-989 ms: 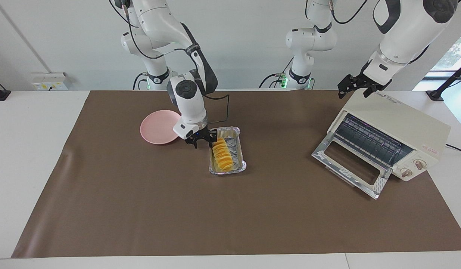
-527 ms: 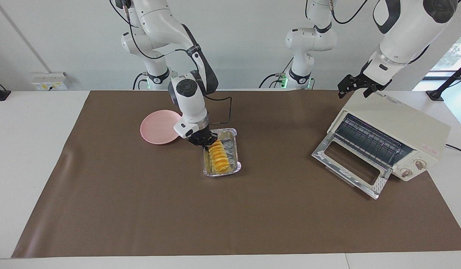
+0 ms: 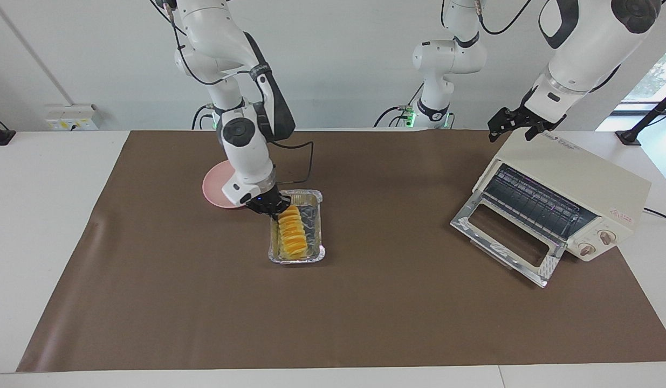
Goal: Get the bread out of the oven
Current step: 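Drag the foil tray beside the pink plate with the right gripper, then grasp the yellow bread rolls in the tray with the right gripper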
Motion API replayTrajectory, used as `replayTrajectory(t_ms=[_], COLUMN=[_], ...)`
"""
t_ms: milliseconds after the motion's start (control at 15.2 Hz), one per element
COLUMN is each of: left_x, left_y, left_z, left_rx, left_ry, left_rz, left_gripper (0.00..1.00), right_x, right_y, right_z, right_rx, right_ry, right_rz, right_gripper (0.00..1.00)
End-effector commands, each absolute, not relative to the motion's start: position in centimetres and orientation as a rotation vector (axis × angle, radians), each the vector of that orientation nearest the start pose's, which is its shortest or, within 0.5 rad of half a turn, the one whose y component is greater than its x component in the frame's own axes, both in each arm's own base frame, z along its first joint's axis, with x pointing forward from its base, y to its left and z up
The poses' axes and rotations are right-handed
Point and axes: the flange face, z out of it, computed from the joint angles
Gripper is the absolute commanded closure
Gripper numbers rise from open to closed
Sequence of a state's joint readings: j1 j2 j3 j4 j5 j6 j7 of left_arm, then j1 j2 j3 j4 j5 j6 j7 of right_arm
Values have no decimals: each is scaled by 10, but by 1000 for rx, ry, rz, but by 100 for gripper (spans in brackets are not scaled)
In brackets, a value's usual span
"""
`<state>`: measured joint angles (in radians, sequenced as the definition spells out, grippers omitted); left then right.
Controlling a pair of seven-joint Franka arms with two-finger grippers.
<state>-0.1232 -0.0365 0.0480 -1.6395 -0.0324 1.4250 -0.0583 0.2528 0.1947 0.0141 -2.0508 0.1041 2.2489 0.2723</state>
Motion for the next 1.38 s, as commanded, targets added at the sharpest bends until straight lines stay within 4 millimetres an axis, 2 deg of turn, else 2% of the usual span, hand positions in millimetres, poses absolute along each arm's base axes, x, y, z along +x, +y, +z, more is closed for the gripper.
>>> replayTrajectory(t_ms=[0,132,198,264,396,593,923,1187,1319], left_x=[520,520,520,520,520,521,520,521,520], left_y=[-40,-40,-40,-40,-40,-40,-40,-40,-40], left_z=[604,604,604,604,604,605,604,605,604], left_rx=[-3141,-3141,-3141,-3141,-3141,-3141,-3141,-3141,-3141], left_ry=[31,31,31,31,31,31,31,31,31], left_rz=[255,255,255,255,255,253,255,253,255], left_gripper=[0,0,0,0,0,0,0,0,0], right_x=[575,580,581,581,580,577,578,569,568], right_y=[95,38,15,-4,-24,-33,-32,-34,-34], right_z=[359,357,355,353,350,344,343,327,328], right_rx=[-2986,-2965,-2965,-2967,-2968,-2971,-2973,-2983,-2983], right_ry=[64,0,-18,-31,-25,8,94,103,103], right_rz=[78,77,54,38,25,20,-2,-28,-22], right_gripper=[100,100,100,100,100,100,100,100,100])
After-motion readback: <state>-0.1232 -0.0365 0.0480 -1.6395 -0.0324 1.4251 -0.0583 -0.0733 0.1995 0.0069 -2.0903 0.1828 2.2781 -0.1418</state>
